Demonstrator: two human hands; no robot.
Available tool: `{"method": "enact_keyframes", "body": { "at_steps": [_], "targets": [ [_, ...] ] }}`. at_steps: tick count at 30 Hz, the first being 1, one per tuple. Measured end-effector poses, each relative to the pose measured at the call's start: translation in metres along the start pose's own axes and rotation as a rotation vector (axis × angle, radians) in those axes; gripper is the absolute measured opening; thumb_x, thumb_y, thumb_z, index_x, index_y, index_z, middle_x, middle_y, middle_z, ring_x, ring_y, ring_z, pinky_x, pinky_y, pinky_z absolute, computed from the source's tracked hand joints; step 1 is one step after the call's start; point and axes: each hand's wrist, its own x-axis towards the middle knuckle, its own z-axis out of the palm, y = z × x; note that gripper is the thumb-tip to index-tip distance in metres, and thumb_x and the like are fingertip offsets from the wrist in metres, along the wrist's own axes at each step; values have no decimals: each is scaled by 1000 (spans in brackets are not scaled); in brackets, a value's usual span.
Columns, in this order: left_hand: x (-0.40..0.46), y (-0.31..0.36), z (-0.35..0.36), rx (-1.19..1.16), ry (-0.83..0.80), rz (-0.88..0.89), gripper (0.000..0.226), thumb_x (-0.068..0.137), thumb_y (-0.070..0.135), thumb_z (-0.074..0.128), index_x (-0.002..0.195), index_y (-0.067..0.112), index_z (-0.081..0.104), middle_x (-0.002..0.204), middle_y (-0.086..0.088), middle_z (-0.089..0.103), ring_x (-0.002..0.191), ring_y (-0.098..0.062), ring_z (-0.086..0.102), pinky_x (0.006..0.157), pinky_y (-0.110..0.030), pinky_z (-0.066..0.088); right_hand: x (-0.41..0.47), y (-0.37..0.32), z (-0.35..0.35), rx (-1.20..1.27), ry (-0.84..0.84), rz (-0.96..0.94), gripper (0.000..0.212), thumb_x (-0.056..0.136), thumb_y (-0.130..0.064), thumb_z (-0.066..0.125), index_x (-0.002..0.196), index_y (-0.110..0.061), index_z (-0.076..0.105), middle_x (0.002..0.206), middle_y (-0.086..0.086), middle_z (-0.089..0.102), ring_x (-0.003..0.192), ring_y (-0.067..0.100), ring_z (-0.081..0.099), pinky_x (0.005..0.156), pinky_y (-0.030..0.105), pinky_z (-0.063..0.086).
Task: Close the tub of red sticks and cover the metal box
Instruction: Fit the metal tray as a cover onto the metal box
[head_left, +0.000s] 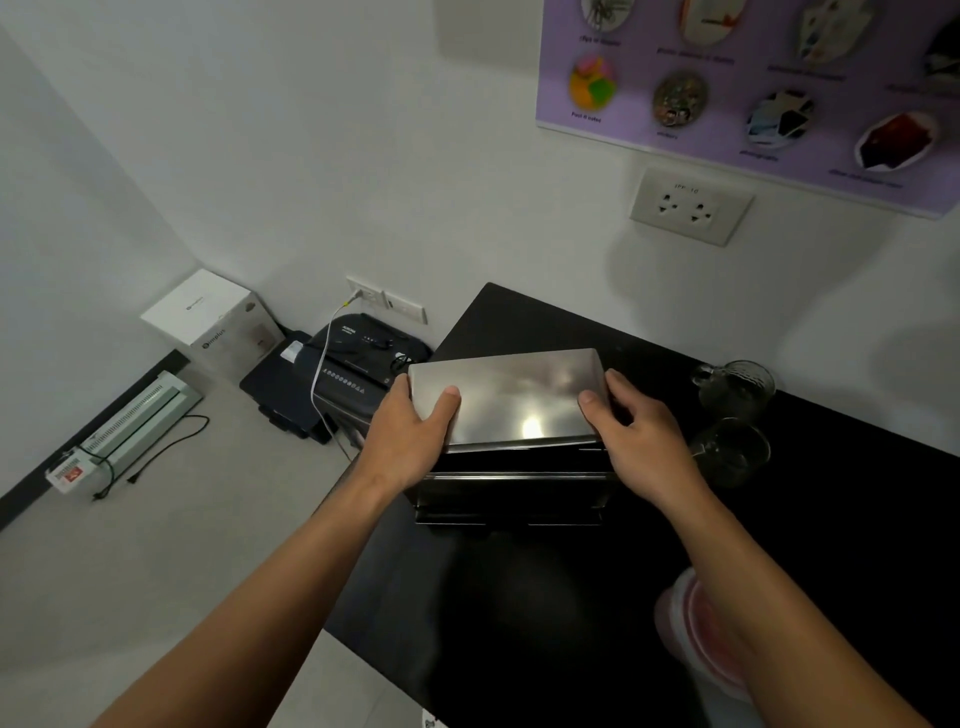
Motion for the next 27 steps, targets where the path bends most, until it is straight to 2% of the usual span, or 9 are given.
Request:
{"method": "enact_keyframes", "body": {
  "at_steps": [3,6,8,11,15,19,22,25,27],
  "targets": [
    [1,0,0,6,-6,9,58,100,54,60,148,23,52,123,15,60,109,-10,58,84,-22,42,0,1,0,-3,-1,-1,58,100,-44,63,150,-18,52,105,-42,53,96,-34,52,69,-13,32],
    [1,-1,-1,21,-11,24,60,100,54,61,149,22,51,123,15,59,109,-10,58,89,-25,42,-2,2,-1,5,-1,-28,60,100,-44,63,152,-16,50,133,-29,59,126,-9,51,91,-3,31],
    [-2,-3,-1,27,-10,37,60,100,54,61,150,22,50,123,17,58,108,-8,58,84,-20,43,-6,4,-1,15,-1,-46,56,101,-41,63,149,-16,53,132,-20,59,111,-24,50,84,-8,32],
    [-6,-6,-2,35,-14,45,59,100,55,60,149,24,50,117,22,58,99,1,59,75,-7,38,-10,10,0,29,-5,-56,49,101,-36,64,144,-12,59,100,-33,60,90,-42,47,70,-12,32],
    [-9,-6,-4,42,-24,54,57,100,56,59,147,25,50,109,29,55,92,11,55,75,-7,38,-13,13,-1,30,-21,-71,58,102,-40,63,153,-15,49,119,-27,50,90,-47,38,72,-15,29],
    [-14,-6,-5,53,-16,73,57,99,56,59,147,27,50,115,25,58,92,16,54,74,-5,37,-20,14,-3,-7,-17,-82,60,102,-42,62,155,-18,47,134,-24,48,110,-33,43,80,-13,28],
    [-20,-6,-4,41,6,81,55,99,54,61,146,29,50,111,31,58,91,21,55,67,1,41,-27,13,-5,-13,-34,-81,61,102,-43,61,156,-20,45,151,-17,52,136,-10,46,104,6,31],
    [-24,-5,-4,46,7,97,54,99,54,61,147,29,49,113,31,59,93,20,56,69,0,40,-29,15,-5,-20,-40,-97,59,102,-40,62,155,-18,47,130,-34,56,119,-28,46,88,-10,30],
    [-26,-4,-5,46,-5,106,57,99,53,61,148,28,48,123,21,61,97,11,59,76,-3,40,-28,15,-7,-39,-67,-99,64,101,-44,62,158,-20,42,150,-21,48,137,-10,39,99,-3,26]
  ]
}}
